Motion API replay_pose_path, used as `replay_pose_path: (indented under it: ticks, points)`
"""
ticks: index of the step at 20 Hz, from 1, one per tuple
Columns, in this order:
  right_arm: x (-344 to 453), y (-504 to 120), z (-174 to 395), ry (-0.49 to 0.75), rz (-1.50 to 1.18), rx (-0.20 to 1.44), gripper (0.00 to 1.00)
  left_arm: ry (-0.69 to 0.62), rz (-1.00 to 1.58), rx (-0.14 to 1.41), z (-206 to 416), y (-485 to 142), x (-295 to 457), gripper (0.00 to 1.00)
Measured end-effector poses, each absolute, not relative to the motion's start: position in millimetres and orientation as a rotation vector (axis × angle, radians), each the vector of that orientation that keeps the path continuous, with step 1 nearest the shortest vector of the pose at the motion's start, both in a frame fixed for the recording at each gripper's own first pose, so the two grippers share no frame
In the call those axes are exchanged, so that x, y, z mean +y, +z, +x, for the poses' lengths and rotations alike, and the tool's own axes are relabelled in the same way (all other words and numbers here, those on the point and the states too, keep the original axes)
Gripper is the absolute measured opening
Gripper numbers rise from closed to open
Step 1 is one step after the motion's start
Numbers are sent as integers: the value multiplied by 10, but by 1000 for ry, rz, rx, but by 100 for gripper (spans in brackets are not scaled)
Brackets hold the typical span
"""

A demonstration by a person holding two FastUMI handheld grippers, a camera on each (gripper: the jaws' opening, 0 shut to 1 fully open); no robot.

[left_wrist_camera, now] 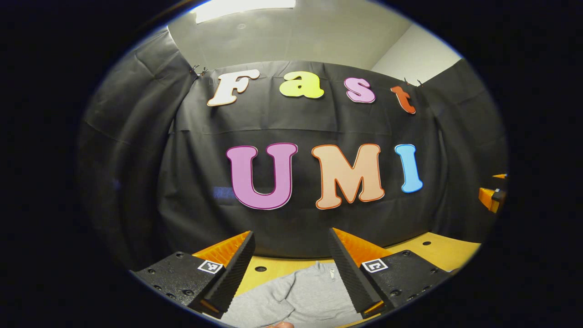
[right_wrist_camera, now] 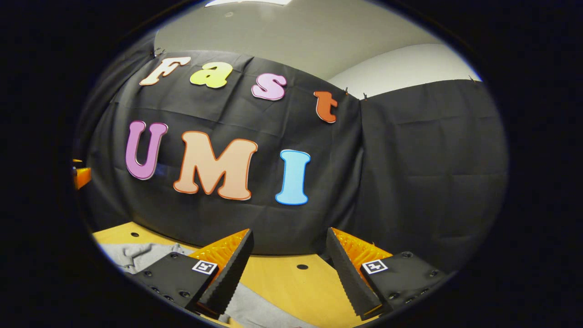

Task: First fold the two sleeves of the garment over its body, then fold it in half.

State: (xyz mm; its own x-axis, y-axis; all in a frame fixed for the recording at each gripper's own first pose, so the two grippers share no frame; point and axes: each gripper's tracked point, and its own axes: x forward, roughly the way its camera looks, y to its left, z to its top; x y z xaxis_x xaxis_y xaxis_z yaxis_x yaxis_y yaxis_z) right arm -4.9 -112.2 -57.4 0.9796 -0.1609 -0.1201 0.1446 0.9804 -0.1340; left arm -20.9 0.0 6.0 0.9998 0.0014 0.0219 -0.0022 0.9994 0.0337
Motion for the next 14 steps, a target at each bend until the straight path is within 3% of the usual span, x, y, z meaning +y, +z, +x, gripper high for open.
replay_pose_path:
  ticks: [14]
  points:
    - [-2031, -1733, -437, -249, -136, 447, 100, -41, 50, -18, -158, 29, -196, 94]
